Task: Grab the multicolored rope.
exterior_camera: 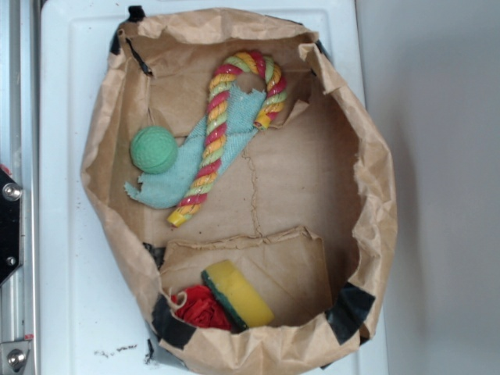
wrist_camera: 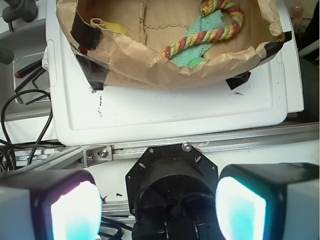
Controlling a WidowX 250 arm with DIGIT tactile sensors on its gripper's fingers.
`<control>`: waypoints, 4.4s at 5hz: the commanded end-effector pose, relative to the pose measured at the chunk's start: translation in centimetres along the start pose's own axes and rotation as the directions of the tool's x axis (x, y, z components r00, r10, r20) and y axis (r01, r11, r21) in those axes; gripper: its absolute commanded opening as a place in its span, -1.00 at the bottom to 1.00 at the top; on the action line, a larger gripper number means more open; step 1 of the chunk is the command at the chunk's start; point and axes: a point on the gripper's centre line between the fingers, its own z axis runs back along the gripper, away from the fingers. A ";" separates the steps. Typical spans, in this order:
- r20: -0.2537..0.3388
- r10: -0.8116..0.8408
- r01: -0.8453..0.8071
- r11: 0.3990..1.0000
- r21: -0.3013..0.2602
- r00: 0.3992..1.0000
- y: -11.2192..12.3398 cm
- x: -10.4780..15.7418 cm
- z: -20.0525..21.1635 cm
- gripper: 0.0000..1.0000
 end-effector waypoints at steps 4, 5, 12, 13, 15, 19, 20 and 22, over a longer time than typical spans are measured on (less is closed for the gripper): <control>0.093 0.046 -0.047 0.999 0.017 0.995 2.9 9.3 -5.6 1.00; 0.094 0.052 -0.048 0.998 -0.048 0.994 3.7 11.0 -6.8 1.00; 0.085 0.472 -0.476 0.879 0.024 0.877 7.5 16.1 -10.7 1.00; 0.149 0.524 -0.535 0.843 0.052 0.839 8.8 18.7 -11.9 1.00; 0.214 0.567 -0.597 0.795 0.110 0.795 10.7 21.0 -14.2 1.00; 0.277 0.434 -0.498 0.837 0.226 0.857 13.1 20.2 -17.6 1.00; 0.280 0.423 -0.489 0.841 0.234 0.862 13.0 19.7 -17.7 1.00; 0.238 0.440 -0.489 0.845 0.217 0.866 13.2 16.9 -17.3 1.00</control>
